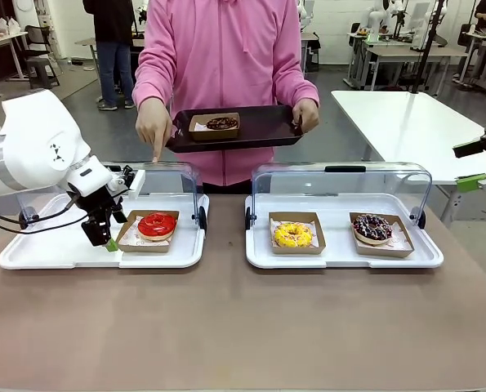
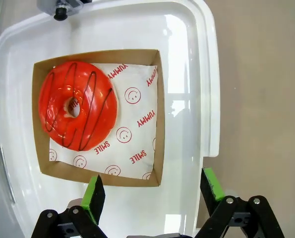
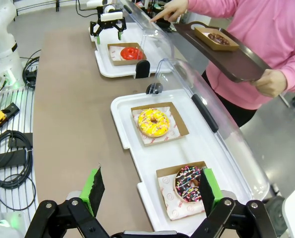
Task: Provide the desired donut to the person.
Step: Pick up and lift the Paper togo box containing the Donut pointed at by the person.
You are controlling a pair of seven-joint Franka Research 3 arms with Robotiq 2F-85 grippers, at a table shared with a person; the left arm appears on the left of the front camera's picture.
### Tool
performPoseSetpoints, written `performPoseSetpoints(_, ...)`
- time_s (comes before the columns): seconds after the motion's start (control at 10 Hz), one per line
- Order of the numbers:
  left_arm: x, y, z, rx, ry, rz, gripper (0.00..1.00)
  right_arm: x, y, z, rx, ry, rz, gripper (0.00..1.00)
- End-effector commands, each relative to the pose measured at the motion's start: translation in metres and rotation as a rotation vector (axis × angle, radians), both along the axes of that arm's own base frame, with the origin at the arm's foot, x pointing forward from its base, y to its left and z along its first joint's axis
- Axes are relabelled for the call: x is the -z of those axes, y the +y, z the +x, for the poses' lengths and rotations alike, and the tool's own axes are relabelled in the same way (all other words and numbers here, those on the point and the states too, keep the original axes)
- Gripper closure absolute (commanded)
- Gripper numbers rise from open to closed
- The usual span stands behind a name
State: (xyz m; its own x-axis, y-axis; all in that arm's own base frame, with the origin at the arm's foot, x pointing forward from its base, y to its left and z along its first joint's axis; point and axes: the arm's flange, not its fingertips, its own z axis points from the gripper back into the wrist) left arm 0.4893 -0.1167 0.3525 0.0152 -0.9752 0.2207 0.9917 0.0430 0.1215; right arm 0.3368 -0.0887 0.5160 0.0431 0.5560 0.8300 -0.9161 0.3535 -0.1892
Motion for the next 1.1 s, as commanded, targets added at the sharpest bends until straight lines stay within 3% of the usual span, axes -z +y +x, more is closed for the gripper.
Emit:
performPoseSetpoints(0.0, 0.008, -0.005, 0.005, -0.026, -0.008, -0.019, 0.00, 0.001, 0.001, 0.002, -0.010, -0.016, 0.013, 0.00)
performPoseSetpoints(0.6, 0.017, -0.012, 0.010, 0.000, 0.007, 0.005, 0.00, 0.001, 0.001, 0.002, -0.010, -0.016, 0.013, 0.00)
performPoseSetpoints(0.7, 0.017, -0.013, 0.012, -0.003, 0.012, 0.018, 0.60, 0.001, 0.001, 0.002, -0.010, -0.016, 0.013, 0.00)
performPoseSetpoints(0.8, 0.019, -0.012, 0.013, -0.011, 0.021, 0.018, 0.60, 0.001, 0.001, 0.002, -0.010, -0.016, 0.013, 0.00)
performPoseSetpoints(0.9, 0.020, -0.011, 0.014, -0.010, 0.020, 0.015, 1.00, 0.001, 0.001, 0.002, -0.010, -0.016, 0.013, 0.00)
performPoseSetpoints(1.0, 0.022, -0.010, 0.016, -0.017, 0.021, 0.023, 0.64, 0.001, 0.001, 0.002, -0.010, -0.016, 0.013, 0.00)
